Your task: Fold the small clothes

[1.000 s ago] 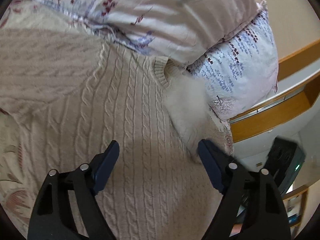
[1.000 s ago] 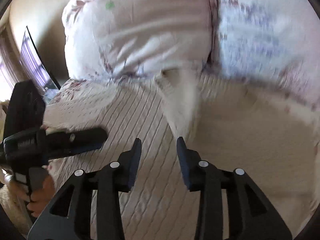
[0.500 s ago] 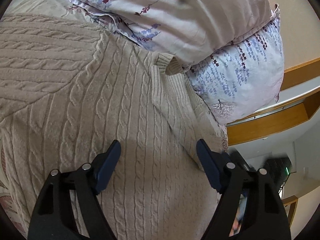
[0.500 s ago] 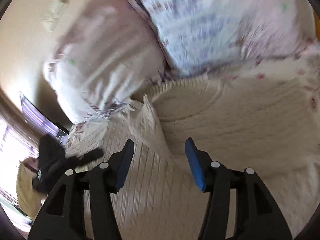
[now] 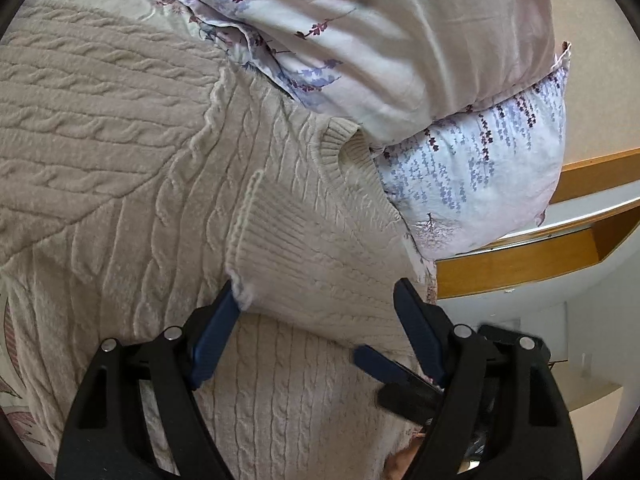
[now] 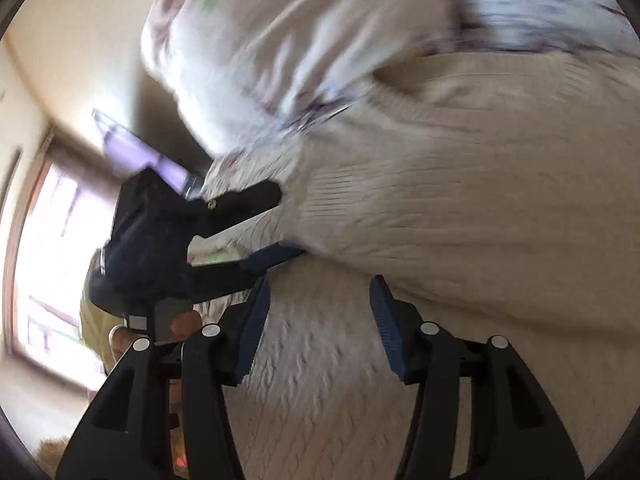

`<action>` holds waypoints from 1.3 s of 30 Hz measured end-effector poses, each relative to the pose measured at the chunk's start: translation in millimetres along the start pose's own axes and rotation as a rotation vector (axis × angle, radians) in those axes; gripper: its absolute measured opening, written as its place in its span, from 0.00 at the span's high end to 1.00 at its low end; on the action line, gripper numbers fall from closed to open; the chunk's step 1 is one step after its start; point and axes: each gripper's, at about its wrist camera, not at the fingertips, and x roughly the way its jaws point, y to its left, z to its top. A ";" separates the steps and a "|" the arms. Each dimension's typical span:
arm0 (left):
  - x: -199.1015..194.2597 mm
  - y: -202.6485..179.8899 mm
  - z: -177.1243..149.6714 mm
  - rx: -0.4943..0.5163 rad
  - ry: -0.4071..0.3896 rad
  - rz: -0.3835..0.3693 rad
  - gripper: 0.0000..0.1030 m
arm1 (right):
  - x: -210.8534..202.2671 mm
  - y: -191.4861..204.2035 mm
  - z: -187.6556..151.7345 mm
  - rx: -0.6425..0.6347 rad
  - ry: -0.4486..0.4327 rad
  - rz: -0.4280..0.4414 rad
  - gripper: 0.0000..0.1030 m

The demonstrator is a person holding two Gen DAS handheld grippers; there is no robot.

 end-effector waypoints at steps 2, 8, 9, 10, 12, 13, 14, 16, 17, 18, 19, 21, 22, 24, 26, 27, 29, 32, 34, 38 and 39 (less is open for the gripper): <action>0.5 -2.1 -0.5 0.013 0.002 0.005 0.25 | -35.5 -22.7 -8.6 0.128 -0.102 -0.025 0.47; 8.2 -3.0 4.4 0.022 0.013 0.037 0.48 | -136.0 -113.4 -48.7 0.568 -0.404 -0.179 0.47; 10.1 -2.6 5.4 0.022 0.017 0.048 0.50 | -143.0 -126.1 -54.0 0.627 -0.433 -0.199 0.47; 12.1 -2.6 7.2 0.026 0.019 0.059 0.55 | -151.8 -140.0 -62.0 0.696 -0.471 -0.210 0.47; 14.2 -3.1 11.1 0.039 0.010 0.079 0.66 | -160.0 -156.9 -69.0 0.757 -0.517 -0.206 0.51; 15.5 -3.3 13.9 0.048 0.004 0.092 0.74 | -161.2 -164.0 -72.0 0.779 -0.543 -0.191 0.54; 17.1 -3.4 16.5 0.058 0.005 0.109 0.81 | -155.9 -167.5 -71.1 0.786 -0.557 -0.187 0.55; 23.1 -6.5 21.8 0.095 0.003 0.151 0.92 | -157.4 -171.9 -66.9 0.769 -0.598 -0.194 0.75; 25.4 -9.1 23.4 0.110 0.000 0.167 0.92 | -157.5 -174.2 -63.2 0.752 -0.611 -0.199 0.88; 26.5 -12.5 24.6 0.124 -0.009 0.176 0.92 | -161.2 -177.0 -62.5 0.743 -0.653 -0.193 0.92; 26.7 -18.9 25.4 0.149 -0.020 0.166 0.92 | -165.3 -176.2 -63.6 0.745 -0.686 -0.193 0.92; 27.5 -31.2 25.3 0.202 -0.038 0.158 0.92 | -177.8 -175.3 -70.0 0.748 -0.791 -0.232 0.92; 30.0 -38.2 24.0 0.241 -0.042 0.165 0.92 | -181.3 -176.1 -75.3 0.761 -0.820 -0.258 0.93; 35.7 -46.7 20.0 0.297 -0.048 0.202 0.92 | -180.7 -182.2 -83.1 0.803 -0.829 -0.277 0.93; 41.7 -48.1 15.8 0.335 -0.047 0.256 0.92 | -174.2 -186.0 -87.6 0.840 -0.804 -0.316 0.93; 43.2 -45.4 14.5 0.341 -0.044 0.289 0.92 | -171.5 -184.8 -86.5 0.825 -0.792 -0.335 0.93; 44.1 -39.3 13.4 0.339 -0.028 0.324 0.92 | -170.9 -171.7 -79.6 0.753 -0.749 -0.424 0.92; 40.4 -35.5 10.8 0.350 -0.018 0.364 0.87 | -170.0 -151.5 -75.6 0.690 -0.705 -0.516 0.71; 28.0 -34.8 8.5 0.367 -0.034 0.399 0.79 | -172.2 -138.7 -76.9 0.658 -0.704 -0.577 0.47; -9.9 -26.6 1.8 0.373 -0.072 0.404 0.54 | -177.1 -103.2 -81.7 0.533 -0.729 -0.683 0.38; -19.6 -24.0 0.0 0.368 -0.076 0.392 0.53 | -174.8 -94.7 -78.7 0.483 -0.713 -0.672 0.36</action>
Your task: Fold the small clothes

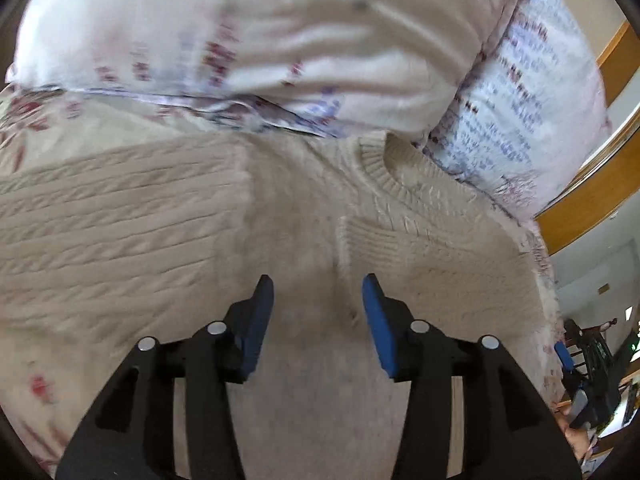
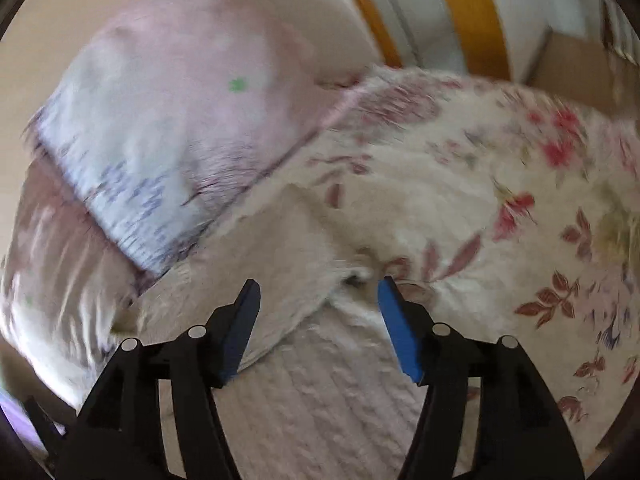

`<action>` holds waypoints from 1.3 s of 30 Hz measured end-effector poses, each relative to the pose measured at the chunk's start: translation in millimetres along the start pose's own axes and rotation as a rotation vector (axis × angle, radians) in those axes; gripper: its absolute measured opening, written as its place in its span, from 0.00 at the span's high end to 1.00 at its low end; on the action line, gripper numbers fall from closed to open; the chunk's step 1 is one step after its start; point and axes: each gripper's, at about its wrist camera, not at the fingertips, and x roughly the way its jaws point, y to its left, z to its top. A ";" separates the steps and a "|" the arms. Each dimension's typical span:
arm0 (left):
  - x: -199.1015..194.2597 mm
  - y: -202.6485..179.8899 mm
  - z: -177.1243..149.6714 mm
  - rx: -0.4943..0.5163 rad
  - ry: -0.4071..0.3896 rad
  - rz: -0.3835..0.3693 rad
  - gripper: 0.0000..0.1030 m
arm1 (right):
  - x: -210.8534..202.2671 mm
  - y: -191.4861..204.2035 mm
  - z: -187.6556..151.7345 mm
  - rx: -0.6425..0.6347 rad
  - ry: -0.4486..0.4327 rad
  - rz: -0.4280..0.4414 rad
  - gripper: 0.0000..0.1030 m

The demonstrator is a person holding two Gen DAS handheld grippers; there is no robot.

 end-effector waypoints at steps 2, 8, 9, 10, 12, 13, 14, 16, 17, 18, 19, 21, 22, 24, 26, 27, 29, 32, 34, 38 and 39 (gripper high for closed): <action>-24.3 21.5 -8.6 -0.031 -0.020 -0.029 0.51 | 7.1 23.5 -3.2 -0.087 0.058 0.086 0.33; -99.8 123.4 -33.0 -0.240 -0.137 0.045 0.50 | 45.5 82.8 -24.7 -0.315 0.209 0.140 0.33; -108.9 141.7 -36.5 -0.290 -0.152 0.061 0.50 | 53.7 86.3 -27.3 -0.323 0.231 0.131 0.32; -120.9 166.3 -40.7 -0.363 -0.167 0.082 0.51 | 61.6 86.0 -30.8 -0.311 0.270 0.132 0.32; -134.6 197.5 -46.3 -0.460 -0.188 0.104 0.51 | 69.7 82.3 -37.4 -0.271 0.337 0.160 0.31; -141.4 216.1 -49.6 -0.521 -0.201 0.111 0.52 | 70.7 80.5 -39.1 -0.260 0.346 0.164 0.30; -145.9 230.0 -51.0 -0.569 -0.212 0.108 0.54 | 67.3 80.9 -40.8 -0.262 0.340 0.171 0.30; -151.2 252.9 -53.4 -0.660 -0.249 0.069 0.60 | 62.9 79.8 -41.1 -0.255 0.343 0.190 0.28; -153.4 261.6 -52.9 -0.699 -0.267 0.059 0.61 | 60.5 80.0 -41.6 -0.244 0.347 0.199 0.28; -155.0 268.0 -52.5 -0.727 -0.280 0.052 0.61 | 58.7 77.4 -40.9 -0.234 0.352 0.208 0.27; -155.2 275.5 -50.7 -0.769 -0.299 0.037 0.61 | 57.2 77.1 -40.8 -0.227 0.357 0.215 0.27; -157.2 288.2 -49.6 -0.830 -0.328 0.021 0.62 | 54.8 75.2 -41.1 -0.220 0.363 0.225 0.27; -156.8 293.4 -48.5 -0.863 -0.344 0.014 0.65 | 53.4 74.2 -41.4 -0.220 0.362 0.225 0.27; -154.6 296.4 -46.8 -0.892 -0.355 0.019 0.73 | 51.7 72.8 -41.5 -0.220 0.366 0.230 0.27; -152.7 298.1 -44.9 -0.902 -0.356 0.028 0.77 | 51.1 72.0 -41.9 -0.219 0.370 0.235 0.27; -152.7 298.9 -43.4 -0.900 -0.355 0.031 0.77 | 50.8 71.7 -41.9 -0.218 0.370 0.236 0.27; -151.6 298.4 -43.0 -0.898 -0.350 0.040 0.83 | 50.6 71.3 -42.1 -0.220 0.369 0.240 0.27; -150.4 296.5 -44.7 -0.895 -0.342 0.027 0.91 | 50.5 70.6 -42.5 -0.216 0.369 0.246 0.27; -154.0 293.1 -45.9 -0.881 -0.350 0.026 0.93 | 50.6 69.6 -42.9 -0.216 0.370 0.250 0.27; -164.9 278.5 -37.4 -0.839 -0.397 -0.005 0.94 | 49.9 68.5 -43.2 -0.213 0.367 0.248 0.26; -167.8 274.5 -34.7 -0.828 -0.406 -0.017 0.94 | 49.5 68.3 -43.3 -0.214 0.364 0.250 0.26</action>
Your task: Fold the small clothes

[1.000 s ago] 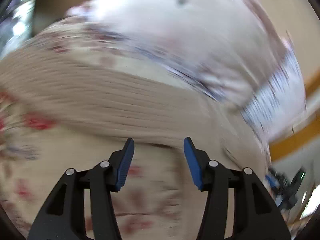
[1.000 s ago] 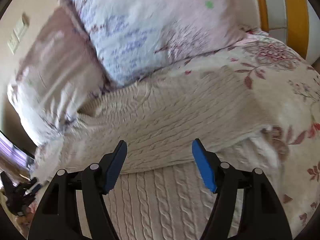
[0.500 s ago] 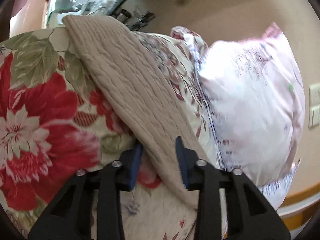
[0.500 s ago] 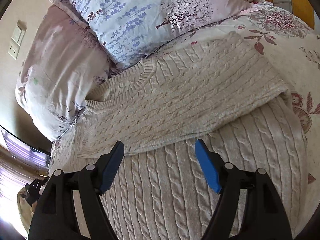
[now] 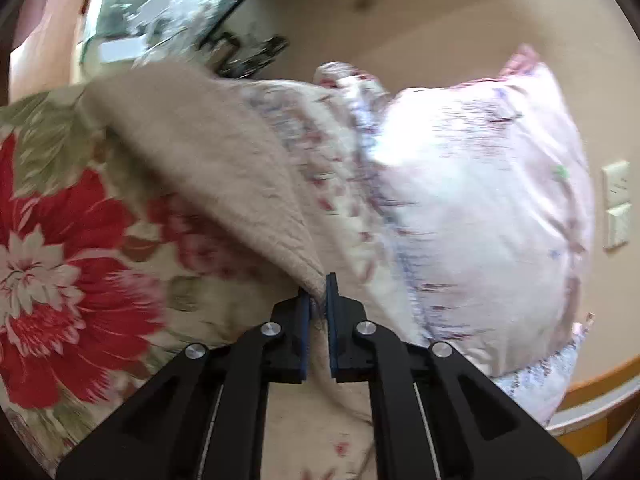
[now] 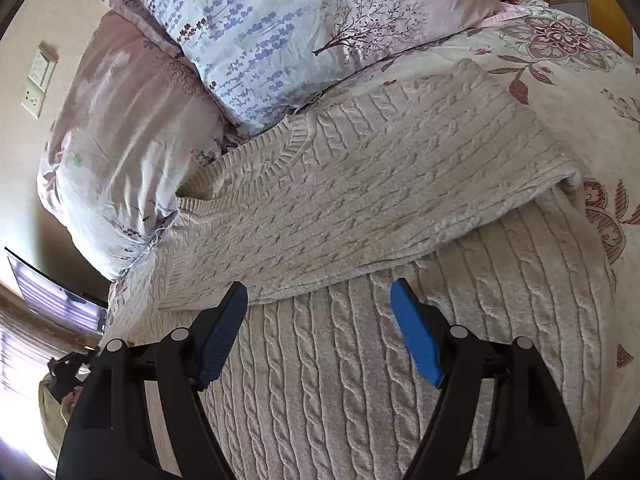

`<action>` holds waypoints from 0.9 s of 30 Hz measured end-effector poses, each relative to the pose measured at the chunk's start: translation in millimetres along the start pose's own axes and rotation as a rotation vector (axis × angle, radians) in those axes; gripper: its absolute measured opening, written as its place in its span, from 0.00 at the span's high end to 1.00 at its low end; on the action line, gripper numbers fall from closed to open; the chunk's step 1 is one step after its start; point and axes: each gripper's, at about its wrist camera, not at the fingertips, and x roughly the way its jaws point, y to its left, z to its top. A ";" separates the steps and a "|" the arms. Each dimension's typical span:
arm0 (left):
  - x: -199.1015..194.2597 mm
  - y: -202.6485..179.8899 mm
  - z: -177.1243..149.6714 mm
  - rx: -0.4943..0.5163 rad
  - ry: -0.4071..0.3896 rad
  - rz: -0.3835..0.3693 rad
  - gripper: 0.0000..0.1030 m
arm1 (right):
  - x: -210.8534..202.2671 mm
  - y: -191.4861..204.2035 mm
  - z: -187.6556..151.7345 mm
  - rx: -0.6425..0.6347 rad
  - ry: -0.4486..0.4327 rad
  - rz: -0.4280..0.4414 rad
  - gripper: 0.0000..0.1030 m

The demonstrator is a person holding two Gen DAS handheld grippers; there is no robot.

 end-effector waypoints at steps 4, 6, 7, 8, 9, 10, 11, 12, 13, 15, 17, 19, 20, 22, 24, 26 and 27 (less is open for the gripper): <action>-10.5 -35.6 -5.0 0.045 -0.015 -0.114 0.94 | -2.3 -0.6 -0.7 -0.008 -0.011 0.006 0.26; -13.7 -55.8 -8.1 0.064 -0.018 -0.167 0.94 | -3.6 -1.1 -0.5 -0.017 -0.015 0.009 0.26; -15.6 -68.8 -11.2 0.080 -0.018 -0.198 0.94 | -4.3 -0.7 -1.0 -0.020 -0.019 0.009 0.26; -17.0 -80.3 -14.1 0.095 -0.017 -0.224 0.94 | -5.3 -0.5 -1.7 -0.025 -0.024 0.009 0.26; -18.1 -90.6 -17.2 0.108 -0.014 -0.249 0.94 | -6.3 -0.7 -2.0 -0.028 -0.028 0.012 0.26; -18.5 -104.4 -22.4 0.124 -0.008 -0.282 0.94 | -7.1 -1.0 -2.4 -0.030 -0.030 0.015 0.25; -18.7 -116.1 -27.7 0.139 0.000 -0.310 0.94 | -8.3 -1.5 -2.7 -0.032 -0.033 0.018 0.25; -18.3 -126.9 -32.4 0.151 0.009 -0.336 0.94 | -9.3 -1.8 -2.9 -0.034 -0.037 0.020 0.25; -16.9 -139.0 -39.6 0.166 0.025 -0.368 0.94 | -10.1 -2.3 -2.9 -0.036 -0.039 0.020 0.25; -12.1 -164.2 -58.6 0.200 0.067 -0.432 0.94 | -12.2 -2.7 -2.8 -0.044 -0.047 0.019 0.25; -8.6 -181.2 -76.5 0.229 0.104 -0.471 0.94 | -14.1 -3.3 -2.6 -0.052 -0.052 0.020 0.25; 1.0 -200.3 -99.6 0.258 0.156 -0.507 0.94 | -16.2 -4.2 -2.4 -0.057 -0.056 0.025 0.25; 4.8 -207.1 -109.4 0.269 0.177 -0.520 0.94 | -17.4 -4.7 -2.6 -0.060 -0.060 0.026 0.25; 14.7 -221.3 -131.8 0.301 0.221 -0.538 0.94 | -20.2 -6.2 -2.6 -0.067 -0.068 0.025 0.25; 26.6 -231.3 -154.8 0.325 0.260 -0.544 0.94 | -22.8 -7.8 -2.7 -0.073 -0.074 0.025 0.25; 44.6 -239.5 -182.8 0.340 0.316 -0.544 0.94 | -25.8 -10.7 -2.1 -0.078 -0.083 0.020 0.25; 53.5 -242.4 -196.2 0.349 0.344 -0.536 0.94 | -27.3 -12.3 -1.9 -0.080 -0.087 0.017 0.25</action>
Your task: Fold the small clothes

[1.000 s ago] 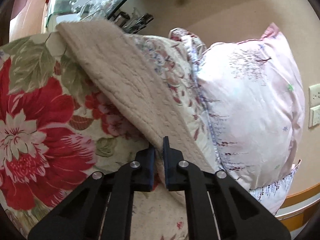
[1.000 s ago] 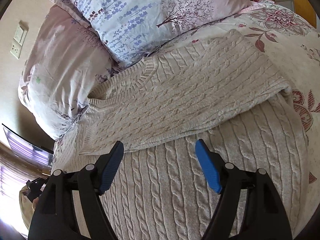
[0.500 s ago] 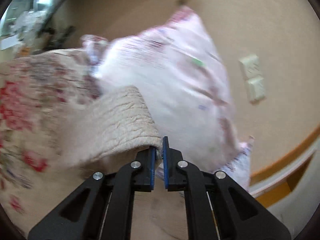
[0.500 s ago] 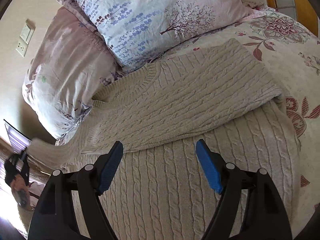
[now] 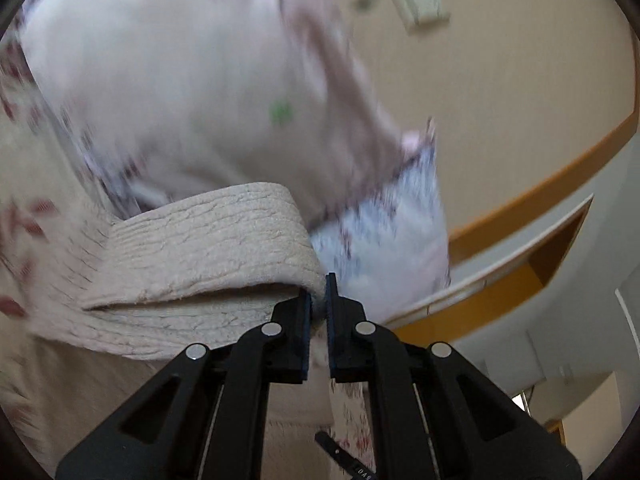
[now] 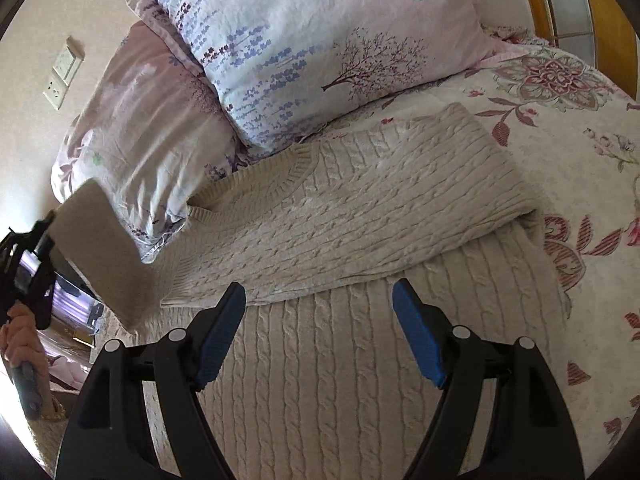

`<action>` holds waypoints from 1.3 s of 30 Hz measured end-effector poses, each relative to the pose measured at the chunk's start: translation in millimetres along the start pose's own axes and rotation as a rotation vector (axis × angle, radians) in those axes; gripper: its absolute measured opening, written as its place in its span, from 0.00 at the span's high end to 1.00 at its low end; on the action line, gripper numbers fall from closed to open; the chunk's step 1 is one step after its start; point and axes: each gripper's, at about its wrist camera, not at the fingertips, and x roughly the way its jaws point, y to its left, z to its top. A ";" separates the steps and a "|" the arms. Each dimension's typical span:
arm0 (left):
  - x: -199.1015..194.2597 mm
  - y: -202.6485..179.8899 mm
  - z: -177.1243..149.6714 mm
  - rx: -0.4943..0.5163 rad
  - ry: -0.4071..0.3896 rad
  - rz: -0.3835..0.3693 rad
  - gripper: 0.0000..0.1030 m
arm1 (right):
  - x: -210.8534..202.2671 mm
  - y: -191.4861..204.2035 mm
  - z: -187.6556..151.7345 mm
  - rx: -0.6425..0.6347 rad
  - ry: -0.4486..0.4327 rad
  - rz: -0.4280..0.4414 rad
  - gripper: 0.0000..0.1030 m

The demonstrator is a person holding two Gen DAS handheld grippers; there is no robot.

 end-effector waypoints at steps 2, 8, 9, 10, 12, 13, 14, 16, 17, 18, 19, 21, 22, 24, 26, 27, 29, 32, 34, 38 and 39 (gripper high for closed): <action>34.6 0.9 -23.6 -0.002 0.072 0.020 0.94 | -2.1 -2.8 0.4 -0.002 -0.005 -0.005 0.24; 123.9 16.9 -88.9 0.044 0.280 0.192 0.84 | -7.3 -10.3 3.4 -0.014 0.006 -0.032 0.24; 132.4 15.7 -95.2 0.070 0.322 0.212 0.80 | -9.7 -9.9 4.7 -0.028 0.005 -0.042 0.24; 136.4 11.0 -101.4 0.115 0.368 0.240 0.71 | -12.6 -8.6 6.4 -0.048 0.000 -0.055 0.24; 131.1 1.5 -104.8 0.188 0.400 0.235 0.57 | -16.7 -4.6 9.0 -0.091 -0.008 -0.074 0.24; 122.7 -2.2 -105.4 0.223 0.406 0.224 0.49 | -18.9 1.1 11.6 -0.126 -0.012 -0.082 0.24; 111.1 -5.4 -105.6 0.252 0.405 0.205 0.46 | -19.4 5.5 13.1 -0.149 -0.013 -0.082 0.24; 82.7 -4.8 -97.1 0.286 0.370 0.189 0.45 | -20.8 21.9 15.2 -0.231 -0.015 -0.066 0.24; 65.9 1.7 -90.7 0.288 0.342 0.195 0.45 | -20.4 38.0 15.3 -0.307 -0.020 -0.058 0.24; 50.4 9.8 -83.9 0.281 0.314 0.214 0.45 | -19.0 55.3 14.0 -0.391 -0.027 -0.049 0.24; 35.6 23.2 -73.3 0.264 0.286 0.247 0.47 | -16.9 72.1 11.9 -0.469 -0.031 -0.039 0.25; 19.7 43.8 -59.7 0.229 0.249 0.304 0.54 | -10.9 102.3 6.7 -0.599 -0.037 -0.006 0.27; 13.0 57.3 -52.1 0.197 0.236 0.345 0.60 | -5.8 117.1 3.5 -0.657 -0.038 0.013 0.30; 5.6 72.2 -43.4 0.167 0.230 0.385 0.65 | 12.1 150.0 -7.2 -0.776 -0.015 0.061 0.41; 1.9 84.1 -42.7 0.170 0.230 0.454 0.68 | 36.3 176.9 -18.1 -0.868 0.033 0.076 0.50; 1.8 89.1 -43.6 0.165 0.235 0.469 0.68 | 48.3 186.6 -22.9 -0.897 0.057 0.080 0.57; 2.6 99.4 -43.7 0.151 0.254 0.493 0.71 | 71.8 203.3 -31.5 -0.938 0.106 0.100 0.62; 0.9 107.3 -42.9 0.149 0.249 0.511 0.79 | 100.9 218.9 -43.1 -0.972 0.144 0.083 0.62; -1.1 111.4 -41.8 0.128 0.246 0.498 0.80 | 115.9 226.0 -46.3 -0.969 0.171 0.087 0.62; -6.5 115.2 -43.1 0.105 0.242 0.487 0.84 | 134.7 232.4 -56.0 -0.988 0.195 0.043 0.62; -6.9 115.4 -43.7 0.104 0.242 0.483 0.84 | 138.0 232.2 -57.4 -0.993 0.191 0.028 0.62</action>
